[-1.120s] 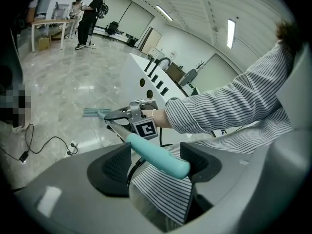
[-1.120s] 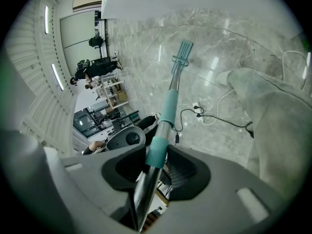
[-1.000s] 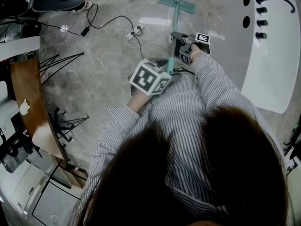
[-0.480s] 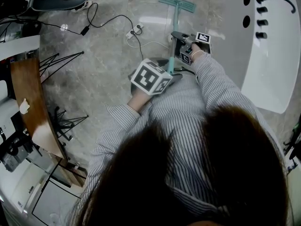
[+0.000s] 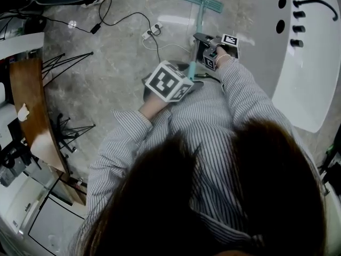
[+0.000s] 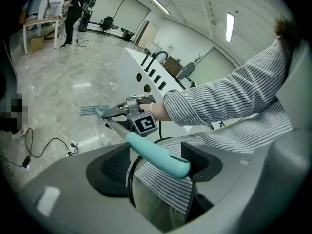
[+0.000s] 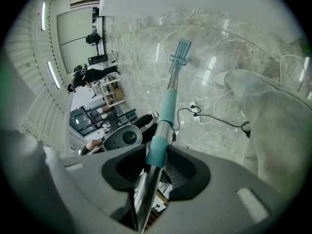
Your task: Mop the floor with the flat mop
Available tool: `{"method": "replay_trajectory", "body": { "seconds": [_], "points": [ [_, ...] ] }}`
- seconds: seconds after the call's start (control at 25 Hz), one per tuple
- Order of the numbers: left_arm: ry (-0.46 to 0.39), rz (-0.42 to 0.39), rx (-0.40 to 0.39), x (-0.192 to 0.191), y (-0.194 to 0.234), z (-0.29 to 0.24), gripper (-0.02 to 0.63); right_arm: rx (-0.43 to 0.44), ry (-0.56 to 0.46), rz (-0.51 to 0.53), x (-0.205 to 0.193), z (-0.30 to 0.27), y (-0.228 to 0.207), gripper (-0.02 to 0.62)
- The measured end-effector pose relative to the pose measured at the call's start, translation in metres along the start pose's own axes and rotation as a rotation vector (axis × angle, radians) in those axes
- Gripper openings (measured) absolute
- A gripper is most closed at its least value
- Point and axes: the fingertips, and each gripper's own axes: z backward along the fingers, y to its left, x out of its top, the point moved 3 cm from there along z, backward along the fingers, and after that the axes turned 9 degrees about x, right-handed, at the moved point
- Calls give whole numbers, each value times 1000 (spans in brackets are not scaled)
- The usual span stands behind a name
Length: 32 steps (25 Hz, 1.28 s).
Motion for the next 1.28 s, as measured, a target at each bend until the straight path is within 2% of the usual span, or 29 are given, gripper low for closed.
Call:
{"method": "replay_trajectory", "body": {
  "seconds": [0.24,0.4,0.76,1.28],
  "points": [
    [161,-150,9,-9,16,7,332,-8,19,11,-8,-11,4,135],
    [207,-171,13,-11,23,15,328,-28,31,17,-15,-18,9,135],
    [188,-145,-16,8,29,28,331,-10,41,11,-14,-22,25,137],
    [175,-138,-28,6,29,27,340,-12,22,3,-14,-22,24,135]
  ]
}}
